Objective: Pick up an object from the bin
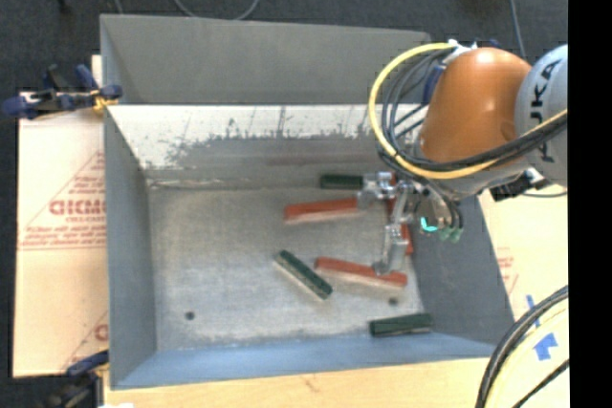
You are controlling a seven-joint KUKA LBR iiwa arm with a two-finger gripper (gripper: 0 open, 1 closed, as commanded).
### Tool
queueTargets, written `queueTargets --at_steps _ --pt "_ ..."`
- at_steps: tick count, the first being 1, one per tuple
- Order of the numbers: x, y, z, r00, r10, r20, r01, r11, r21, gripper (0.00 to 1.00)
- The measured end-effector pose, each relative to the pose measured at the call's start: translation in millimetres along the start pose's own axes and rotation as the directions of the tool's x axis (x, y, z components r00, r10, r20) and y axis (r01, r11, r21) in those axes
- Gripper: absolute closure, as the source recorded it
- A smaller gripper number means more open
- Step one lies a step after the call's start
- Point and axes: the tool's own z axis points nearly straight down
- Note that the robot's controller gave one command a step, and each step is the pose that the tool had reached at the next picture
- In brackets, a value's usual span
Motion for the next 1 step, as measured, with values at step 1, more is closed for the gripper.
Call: queueTargets --at_steps 1 --pt "-6.6 -32.0 121.2 0.999 0.035 0.003 -0.035 0.999 0.000 0.00"
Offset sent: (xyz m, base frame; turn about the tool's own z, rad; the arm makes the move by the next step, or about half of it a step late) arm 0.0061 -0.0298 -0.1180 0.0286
